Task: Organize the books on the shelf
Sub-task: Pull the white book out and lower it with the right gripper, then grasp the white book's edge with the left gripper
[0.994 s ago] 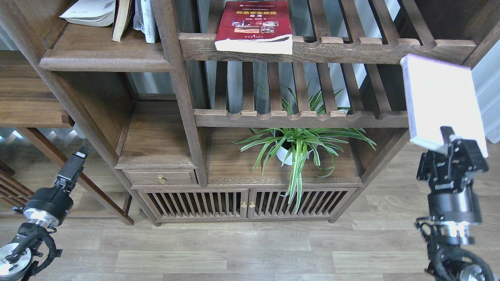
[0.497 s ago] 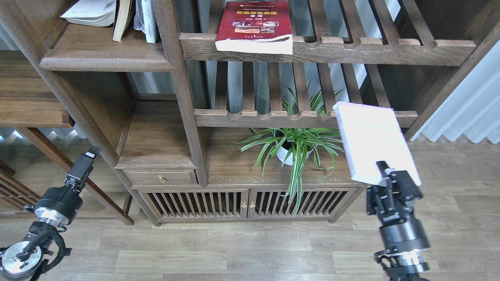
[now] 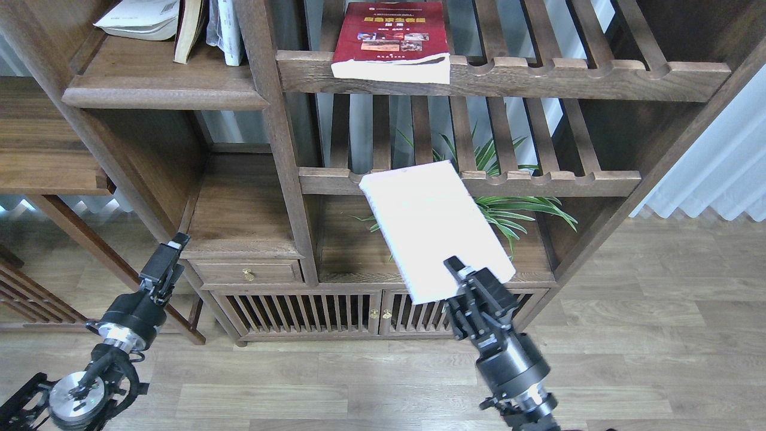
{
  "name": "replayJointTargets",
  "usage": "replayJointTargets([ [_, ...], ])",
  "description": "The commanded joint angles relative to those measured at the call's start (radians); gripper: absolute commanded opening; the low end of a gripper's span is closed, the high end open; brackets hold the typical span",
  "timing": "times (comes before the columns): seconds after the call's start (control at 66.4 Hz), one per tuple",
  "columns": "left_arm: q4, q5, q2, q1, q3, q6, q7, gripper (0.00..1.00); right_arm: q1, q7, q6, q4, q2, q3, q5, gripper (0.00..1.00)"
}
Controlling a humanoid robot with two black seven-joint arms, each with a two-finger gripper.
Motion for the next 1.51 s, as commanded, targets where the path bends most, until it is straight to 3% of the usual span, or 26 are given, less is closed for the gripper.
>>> replayJointTargets([
  [0.0, -0.051, 0.004, -0.003, 0.000, 0.032, 0.000, 0.002, 1.00, 0.006, 0.001, 0.000, -0.004, 0.035, -0.006, -0.033, 0.06],
  [0.226, -0.255, -0.015, 0.029, 0.049, 0.044, 0.000, 0.002, 0.99, -0.025, 0.000, 0.000, 0.002, 0.081, 0.006, -0.079, 0.06],
  [0.482, -0.494, -0.205, 0.167, 0.222, 0.046, 0.000, 0.004, 1.00, -0.031, -0.002, 0.000, 0.001, 0.081, -0.006, -0.094, 0.06],
  [0.828, -0.498, -0.211, 0.142, 0.228, 0.161, 0.000, -0.001, 1.00, 0.001, -0.008, 0.000, -0.008, 0.081, -0.031, -0.097, 0.06],
  [1.491, -0.502, -0.214, 0.138, 0.205, 0.250, 0.000, -0.031, 1.00, 0.026, -0.012, 0.000, -0.059, 0.081, -0.089, -0.105, 0.06],
])
